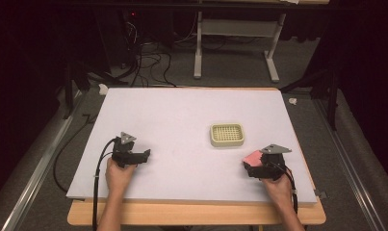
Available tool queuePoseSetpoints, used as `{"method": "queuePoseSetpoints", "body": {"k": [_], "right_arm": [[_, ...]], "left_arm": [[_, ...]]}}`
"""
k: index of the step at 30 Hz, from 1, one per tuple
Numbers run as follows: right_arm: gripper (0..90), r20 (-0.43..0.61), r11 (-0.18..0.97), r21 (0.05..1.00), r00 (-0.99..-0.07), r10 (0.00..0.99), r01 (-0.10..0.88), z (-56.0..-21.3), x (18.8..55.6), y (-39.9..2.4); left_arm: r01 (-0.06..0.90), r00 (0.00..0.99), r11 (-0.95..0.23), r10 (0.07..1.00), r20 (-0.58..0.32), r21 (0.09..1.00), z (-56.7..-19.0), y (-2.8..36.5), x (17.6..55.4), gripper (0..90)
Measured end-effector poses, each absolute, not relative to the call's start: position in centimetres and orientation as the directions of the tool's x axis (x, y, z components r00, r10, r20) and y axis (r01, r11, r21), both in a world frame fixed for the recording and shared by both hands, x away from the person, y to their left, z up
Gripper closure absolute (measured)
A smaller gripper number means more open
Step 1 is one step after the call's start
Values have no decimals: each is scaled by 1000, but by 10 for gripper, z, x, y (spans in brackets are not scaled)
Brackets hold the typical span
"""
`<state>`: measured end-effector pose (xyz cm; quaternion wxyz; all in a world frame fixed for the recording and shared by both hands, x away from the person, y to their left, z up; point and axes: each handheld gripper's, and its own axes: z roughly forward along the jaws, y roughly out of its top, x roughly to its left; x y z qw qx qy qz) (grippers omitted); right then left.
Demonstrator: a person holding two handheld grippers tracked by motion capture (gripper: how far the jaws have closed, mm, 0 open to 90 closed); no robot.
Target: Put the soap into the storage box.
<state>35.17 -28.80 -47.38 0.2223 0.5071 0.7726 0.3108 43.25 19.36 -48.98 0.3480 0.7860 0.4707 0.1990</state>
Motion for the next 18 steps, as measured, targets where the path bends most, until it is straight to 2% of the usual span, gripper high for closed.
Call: {"method": "queuePoseSetpoints", "body": {"k": [18], "right_arm": [[136,-20,302,695,-402,915,653,-482,352,-290]], "left_arm": [[601,477,-315,879,-13,734,-490,193,432,147]]}}
